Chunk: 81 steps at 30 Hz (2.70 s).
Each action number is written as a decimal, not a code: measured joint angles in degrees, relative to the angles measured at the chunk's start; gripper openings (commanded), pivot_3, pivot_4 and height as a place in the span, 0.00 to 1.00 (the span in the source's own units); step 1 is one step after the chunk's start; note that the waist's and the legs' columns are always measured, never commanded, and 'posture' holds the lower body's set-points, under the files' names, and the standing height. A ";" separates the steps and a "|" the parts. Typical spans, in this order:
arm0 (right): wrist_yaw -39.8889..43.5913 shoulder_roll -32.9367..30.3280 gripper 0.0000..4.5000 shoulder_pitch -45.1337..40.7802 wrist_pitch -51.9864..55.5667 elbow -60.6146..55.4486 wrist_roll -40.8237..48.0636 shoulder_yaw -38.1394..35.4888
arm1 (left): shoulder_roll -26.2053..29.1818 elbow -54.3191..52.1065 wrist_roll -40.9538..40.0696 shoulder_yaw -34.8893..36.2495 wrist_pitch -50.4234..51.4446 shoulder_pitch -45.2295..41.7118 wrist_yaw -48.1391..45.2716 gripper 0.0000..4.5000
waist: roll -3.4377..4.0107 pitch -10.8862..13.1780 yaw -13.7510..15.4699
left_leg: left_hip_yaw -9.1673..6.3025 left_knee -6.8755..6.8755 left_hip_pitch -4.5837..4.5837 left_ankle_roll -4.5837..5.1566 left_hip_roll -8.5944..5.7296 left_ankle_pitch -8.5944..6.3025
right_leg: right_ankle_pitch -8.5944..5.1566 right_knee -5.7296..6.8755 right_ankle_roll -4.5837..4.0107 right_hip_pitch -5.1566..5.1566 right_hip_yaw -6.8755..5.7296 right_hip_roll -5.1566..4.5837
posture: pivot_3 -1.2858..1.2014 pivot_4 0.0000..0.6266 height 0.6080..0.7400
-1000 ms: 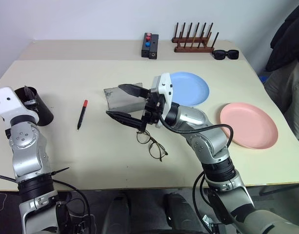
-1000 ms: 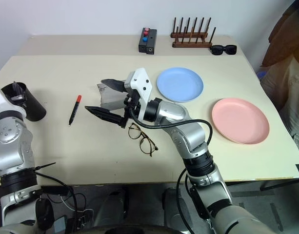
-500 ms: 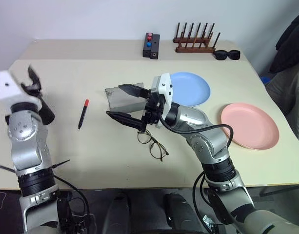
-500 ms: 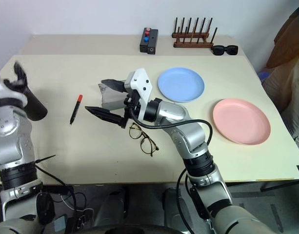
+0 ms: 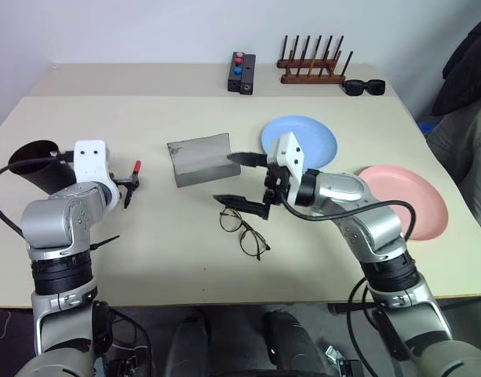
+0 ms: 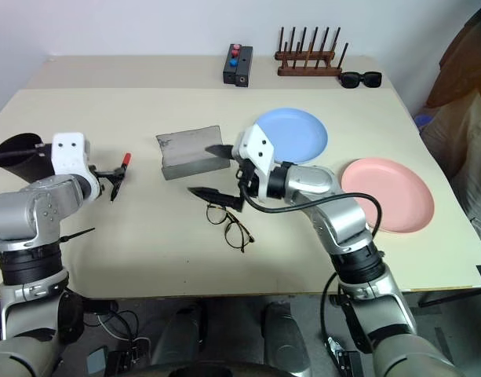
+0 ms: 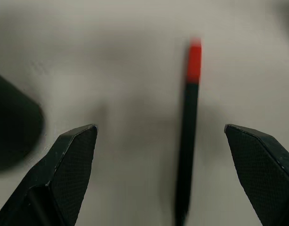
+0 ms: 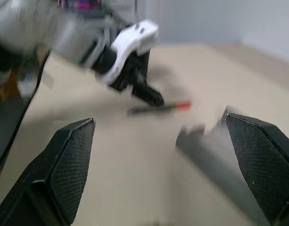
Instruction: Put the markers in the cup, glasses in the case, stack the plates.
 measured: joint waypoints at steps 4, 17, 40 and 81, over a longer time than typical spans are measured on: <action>0.71 -0.62 1.00 0.69 0.28 -1.07 0.01 0.10 | -0.26 2.21 0.03 0.02 2.31 -2.32 -1.00 0.99 | 0.01 0.00 -0.06 | -0.01 -0.01 0.02 -0.01 0.01 0.00 | 0.00 0.02 0.00 0.00 0.00 0.01 | 0.52 0.24 1.00; 1.79 -1.67 1.00 2.23 1.25 -1.74 -0.15 0.62 | 0.07 3.55 1.60 -1.49 3.46 -3.77 -3.12 0.02 | 0.01 0.00 0.04 | -0.01 0.00 0.03 -0.02 0.00 0.01 | 0.00 0.01 -0.02 0.02 0.00 0.00 | 0.52 0.24 1.00; -4.05 13.60 1.00 -2.98 -1.25 0.67 0.59 0.51 | -1.44 5.17 13.25 9.49 -62.30 1.03 11.82 0.01 | -0.04 0.02 0.34 | 0.00 -0.02 -0.01 -0.07 0.00 0.04 | 0.04 -0.02 0.01 0.04 -0.01 -0.01 | 0.52 0.24 1.00; -5.74 16.34 1.00 -1.58 -1.23 0.63 1.12 1.14 | -3.41 8.31 15.03 10.15 -70.87 11.72 16.12 0.19 | -0.05 0.01 0.15 | 0.00 -0.04 0.00 -0.08 0.01 0.04 | 0.04 0.00 -0.01 0.02 -0.03 -0.01 | 0.52 0.24 1.00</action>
